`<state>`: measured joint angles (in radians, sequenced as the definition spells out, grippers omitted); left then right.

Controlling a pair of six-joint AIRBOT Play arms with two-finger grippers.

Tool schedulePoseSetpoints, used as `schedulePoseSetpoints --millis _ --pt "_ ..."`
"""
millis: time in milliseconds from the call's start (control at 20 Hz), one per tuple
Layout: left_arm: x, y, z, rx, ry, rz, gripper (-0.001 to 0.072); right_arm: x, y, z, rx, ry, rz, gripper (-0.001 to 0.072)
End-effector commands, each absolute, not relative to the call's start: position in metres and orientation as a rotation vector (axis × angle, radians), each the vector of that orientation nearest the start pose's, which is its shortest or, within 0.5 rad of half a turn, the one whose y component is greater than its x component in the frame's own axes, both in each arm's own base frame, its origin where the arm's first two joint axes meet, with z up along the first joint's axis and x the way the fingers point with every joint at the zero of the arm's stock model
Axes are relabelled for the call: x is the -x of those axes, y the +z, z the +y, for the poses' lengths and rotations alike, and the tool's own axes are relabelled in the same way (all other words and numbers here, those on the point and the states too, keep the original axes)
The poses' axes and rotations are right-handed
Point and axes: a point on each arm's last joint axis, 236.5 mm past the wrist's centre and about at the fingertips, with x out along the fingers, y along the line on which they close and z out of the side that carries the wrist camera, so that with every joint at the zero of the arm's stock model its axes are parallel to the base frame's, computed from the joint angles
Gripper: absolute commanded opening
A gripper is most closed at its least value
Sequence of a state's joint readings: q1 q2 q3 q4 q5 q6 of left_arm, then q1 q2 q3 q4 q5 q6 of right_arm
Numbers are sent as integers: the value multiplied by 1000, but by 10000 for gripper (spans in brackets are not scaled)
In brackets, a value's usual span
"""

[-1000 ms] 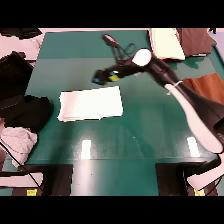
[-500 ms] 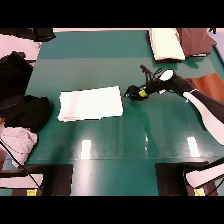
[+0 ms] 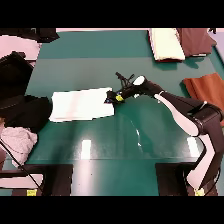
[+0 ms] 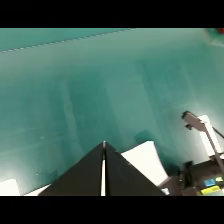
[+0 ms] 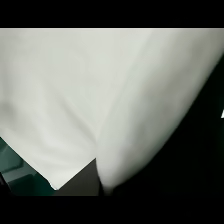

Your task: Fold the shirts.

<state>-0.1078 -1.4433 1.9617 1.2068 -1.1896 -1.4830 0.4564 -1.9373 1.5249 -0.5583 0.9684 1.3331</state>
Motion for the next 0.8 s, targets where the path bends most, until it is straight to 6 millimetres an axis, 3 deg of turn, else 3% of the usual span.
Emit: schedulePoseSetpoints --millis 0,100,200,350,550,750 --pt "-483 272 -147 133 -452 661 24 -423 -50 393 -491 855 1307 15" --pt "-479 272 -161 114 -482 660 24 -448 -28 364 -440 833 1248 15" --pt "-472 272 -180 91 -525 660 24 -476 -2 317 -432 759 1187 15" --pt "-458 273 -214 43 -604 656 24 -510 35 215 -438 593 1089 15" --pt "-447 277 -243 26 -662 634 25 -516 70 64 -450 349 1011 15" --pt "-443 278 -252 38 -681 636 24 -501 100 -74 -545 107 893 15"
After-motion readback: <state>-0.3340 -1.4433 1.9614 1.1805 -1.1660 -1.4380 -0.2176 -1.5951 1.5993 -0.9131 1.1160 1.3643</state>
